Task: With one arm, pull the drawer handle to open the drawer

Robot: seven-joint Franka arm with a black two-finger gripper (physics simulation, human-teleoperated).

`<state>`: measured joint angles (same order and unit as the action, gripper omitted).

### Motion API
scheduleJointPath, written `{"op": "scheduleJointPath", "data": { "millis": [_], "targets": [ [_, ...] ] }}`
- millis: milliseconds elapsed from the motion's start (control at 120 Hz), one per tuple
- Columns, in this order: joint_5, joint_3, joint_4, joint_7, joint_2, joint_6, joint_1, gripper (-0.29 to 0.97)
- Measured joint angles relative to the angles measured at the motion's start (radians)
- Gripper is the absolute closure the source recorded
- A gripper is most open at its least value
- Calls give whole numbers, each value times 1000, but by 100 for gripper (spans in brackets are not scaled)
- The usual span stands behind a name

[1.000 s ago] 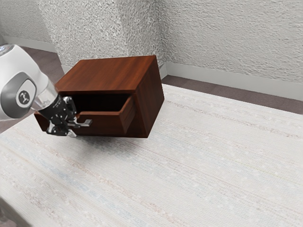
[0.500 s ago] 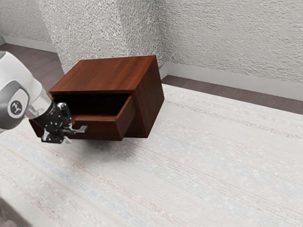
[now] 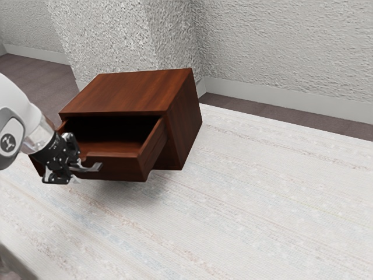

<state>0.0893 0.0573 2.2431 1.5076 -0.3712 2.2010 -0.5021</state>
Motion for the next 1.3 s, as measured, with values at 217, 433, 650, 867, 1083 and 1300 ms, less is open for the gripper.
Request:
{"op": "scheduleJointPath", "data": {
  "millis": [217, 433, 650, 867, 1083, 1300],
  "targets": [
    [2, 0, 8, 5, -12, 2, -1, 56],
    [1, 1, 5, 6, -28, 2, -1, 53],
    [-14, 5, -32, 6, -67, 0, 34, 50],
    [-45, -16, -521, -6, 34, -295, 176, 18],
    [-85, -107, -616, -53, 58, -649, 512, 7],
    [-95, -111, -541, -85, 50, -755, 556, 2]
  ]
}}
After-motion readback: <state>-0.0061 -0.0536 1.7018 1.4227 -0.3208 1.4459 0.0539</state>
